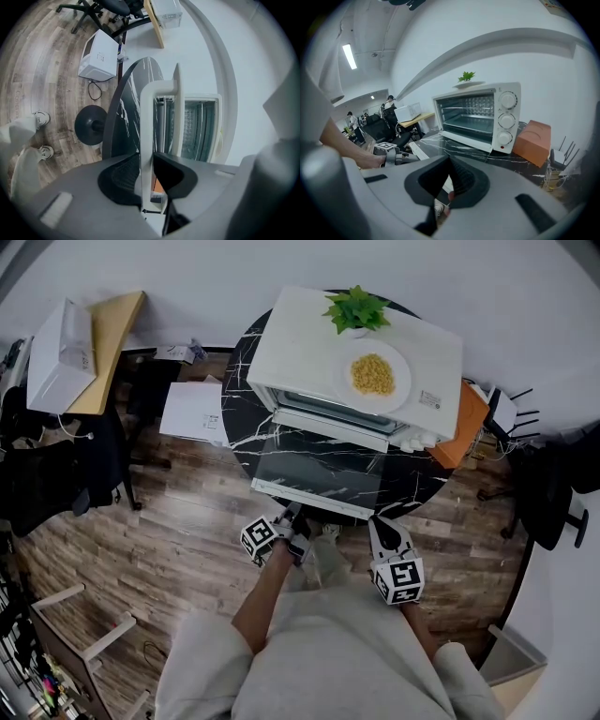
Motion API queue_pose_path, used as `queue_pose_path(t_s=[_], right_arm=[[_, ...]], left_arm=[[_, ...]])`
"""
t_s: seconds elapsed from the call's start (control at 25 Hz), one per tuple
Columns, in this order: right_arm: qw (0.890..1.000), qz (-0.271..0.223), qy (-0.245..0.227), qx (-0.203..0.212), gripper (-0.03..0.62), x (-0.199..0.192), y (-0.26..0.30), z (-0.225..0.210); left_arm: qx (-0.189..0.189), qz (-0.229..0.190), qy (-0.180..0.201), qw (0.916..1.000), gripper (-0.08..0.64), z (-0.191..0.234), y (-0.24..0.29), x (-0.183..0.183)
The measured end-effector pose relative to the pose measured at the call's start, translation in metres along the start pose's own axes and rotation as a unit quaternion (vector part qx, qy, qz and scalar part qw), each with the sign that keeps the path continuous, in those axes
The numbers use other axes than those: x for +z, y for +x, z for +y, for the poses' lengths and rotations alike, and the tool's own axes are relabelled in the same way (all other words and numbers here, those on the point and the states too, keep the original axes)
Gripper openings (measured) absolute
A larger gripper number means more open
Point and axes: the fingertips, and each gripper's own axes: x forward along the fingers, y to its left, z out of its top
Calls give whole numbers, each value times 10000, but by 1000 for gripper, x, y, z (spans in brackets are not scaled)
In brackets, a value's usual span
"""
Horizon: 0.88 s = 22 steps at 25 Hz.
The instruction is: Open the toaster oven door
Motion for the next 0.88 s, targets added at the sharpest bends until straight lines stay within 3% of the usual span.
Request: queue_pose_path(t_s=[0.36, 0.6, 0.72, 0.88], right_arm=[[10000, -21, -58, 75, 12, 3, 6, 4], [9999, -18, -55, 107, 12, 4, 11, 7], [9999, -23, -83, 145, 12, 6, 15, 10], [9998, -63, -81, 145, 12, 10, 19, 12]], left_arm=[[-8, 143, 142, 9998, 97, 2, -18, -6], [188, 543, 1121, 9920, 97, -6, -33, -7], [304, 681, 1832, 9802, 93, -15, -40, -3], [624, 808, 3081, 9459, 45, -25, -47, 5]])
